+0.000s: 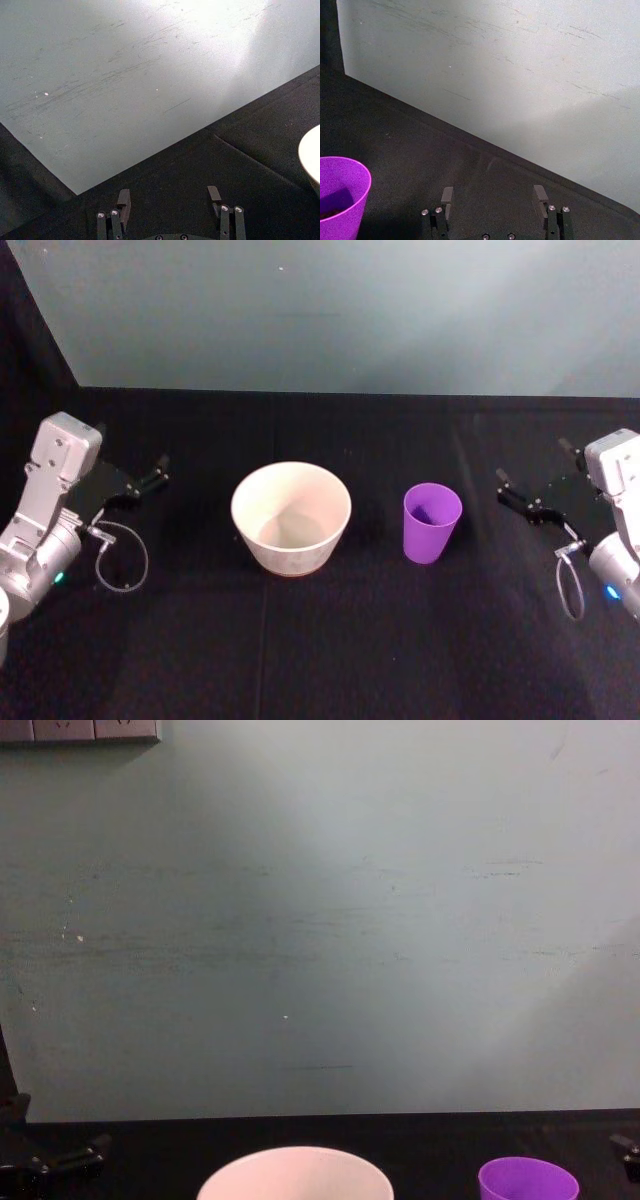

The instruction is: Pick up the cup and pour the mung beans from the cup into the bowl.

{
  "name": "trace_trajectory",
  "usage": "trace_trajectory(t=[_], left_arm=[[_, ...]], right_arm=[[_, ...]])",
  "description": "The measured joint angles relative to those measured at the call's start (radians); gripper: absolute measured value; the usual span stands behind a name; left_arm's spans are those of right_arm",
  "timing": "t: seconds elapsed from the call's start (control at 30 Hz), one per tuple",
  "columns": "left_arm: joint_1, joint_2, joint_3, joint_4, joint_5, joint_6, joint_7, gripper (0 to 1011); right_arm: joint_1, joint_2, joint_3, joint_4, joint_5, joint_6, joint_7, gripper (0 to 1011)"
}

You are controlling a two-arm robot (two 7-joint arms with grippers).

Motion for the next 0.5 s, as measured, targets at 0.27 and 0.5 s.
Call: trace_trajectory(t=[0.27,0.5], left_arm=[[0.000,0.000,0.000,0.000,0.000,0.000,0.000,1000],[0.000,0.000,0.000,0.000,0.000,0.000,0.000,1000]], right_arm=[[0.000,0.000,0.000,0.000,0.000,0.000,0.000,1003],[0.000,0.000,0.000,0.000,0.000,0.000,0.000,1003]])
